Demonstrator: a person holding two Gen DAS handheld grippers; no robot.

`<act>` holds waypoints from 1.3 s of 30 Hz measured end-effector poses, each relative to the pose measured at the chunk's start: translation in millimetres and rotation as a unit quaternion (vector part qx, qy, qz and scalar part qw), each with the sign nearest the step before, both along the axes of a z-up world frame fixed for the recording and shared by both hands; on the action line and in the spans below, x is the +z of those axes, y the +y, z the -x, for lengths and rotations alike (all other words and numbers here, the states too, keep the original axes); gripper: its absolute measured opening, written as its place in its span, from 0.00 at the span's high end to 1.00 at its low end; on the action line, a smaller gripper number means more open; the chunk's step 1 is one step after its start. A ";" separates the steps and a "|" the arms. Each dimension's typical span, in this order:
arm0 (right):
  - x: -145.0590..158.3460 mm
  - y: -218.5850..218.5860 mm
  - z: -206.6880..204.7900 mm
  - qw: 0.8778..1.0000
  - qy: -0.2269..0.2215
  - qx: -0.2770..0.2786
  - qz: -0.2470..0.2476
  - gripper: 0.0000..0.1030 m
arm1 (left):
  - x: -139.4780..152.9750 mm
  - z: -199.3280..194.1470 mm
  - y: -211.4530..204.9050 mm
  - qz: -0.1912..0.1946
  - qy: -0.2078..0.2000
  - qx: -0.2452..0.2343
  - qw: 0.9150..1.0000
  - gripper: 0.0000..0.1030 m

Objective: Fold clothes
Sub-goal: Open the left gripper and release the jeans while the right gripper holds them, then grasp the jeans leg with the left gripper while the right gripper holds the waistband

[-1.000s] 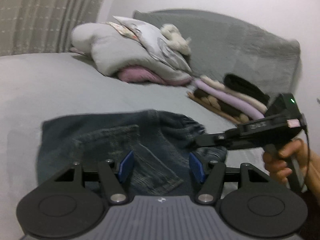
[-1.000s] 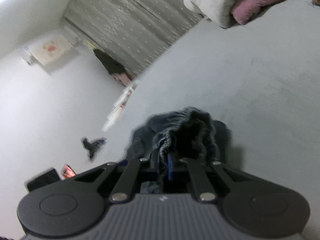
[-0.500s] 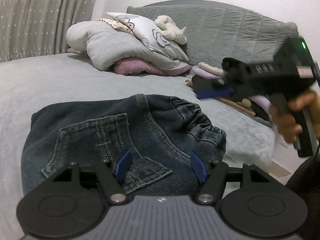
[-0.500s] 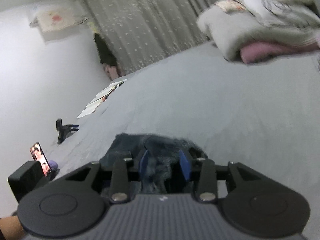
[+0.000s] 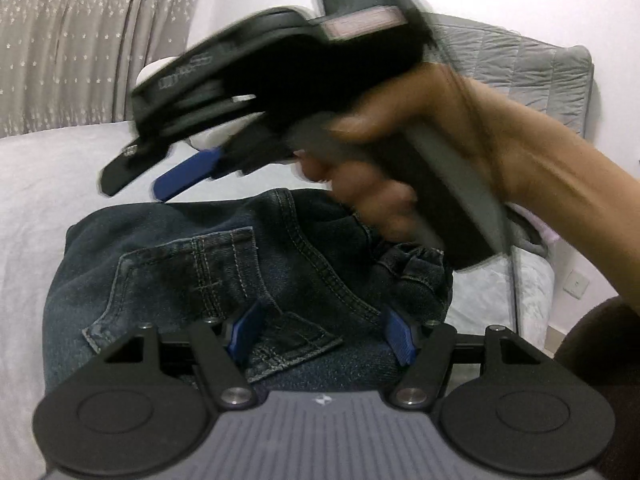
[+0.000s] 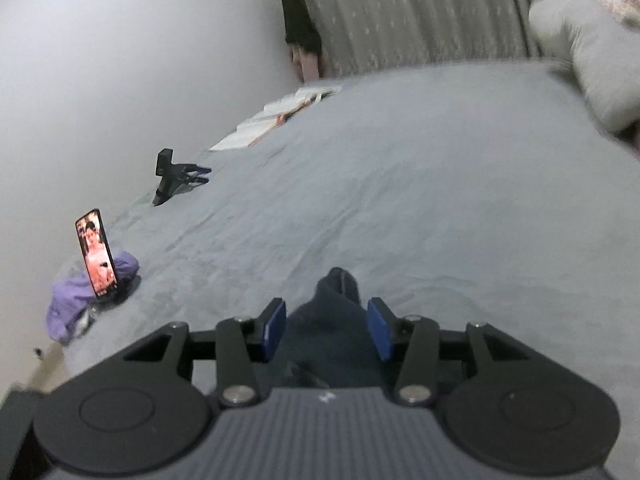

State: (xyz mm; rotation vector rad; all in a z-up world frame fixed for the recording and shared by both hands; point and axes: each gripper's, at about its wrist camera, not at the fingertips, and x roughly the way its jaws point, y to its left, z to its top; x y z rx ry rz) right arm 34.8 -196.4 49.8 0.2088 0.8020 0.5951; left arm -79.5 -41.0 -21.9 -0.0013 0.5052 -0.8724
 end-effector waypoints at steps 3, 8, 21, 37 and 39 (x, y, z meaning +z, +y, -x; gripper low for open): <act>-9.0 -0.6 -27.8 0.999 0.046 -0.005 -0.027 0.59 | -1.8 0.2 0.8 0.002 -0.003 -0.001 1.000 0.39; -23.9 1.0 -56.1 0.993 0.106 0.006 -0.043 0.60 | -5.1 -0.8 2.3 0.009 -0.004 -0.003 1.000 0.39; -47.9 19.9 -61.9 0.997 0.079 -0.013 -0.010 0.88 | -12.7 -3.4 11.1 0.019 -0.004 -0.007 1.000 0.39; -18.8 0.1 -5.3 0.994 -0.052 -0.098 -0.010 0.56 | 30.2 3.6 36.2 -0.015 -0.038 -0.037 0.998 0.33; -11.4 -4.4 11.9 0.991 -0.069 -0.116 0.020 0.52 | 35.0 6.0 39.8 -0.025 -0.055 -0.028 0.998 0.31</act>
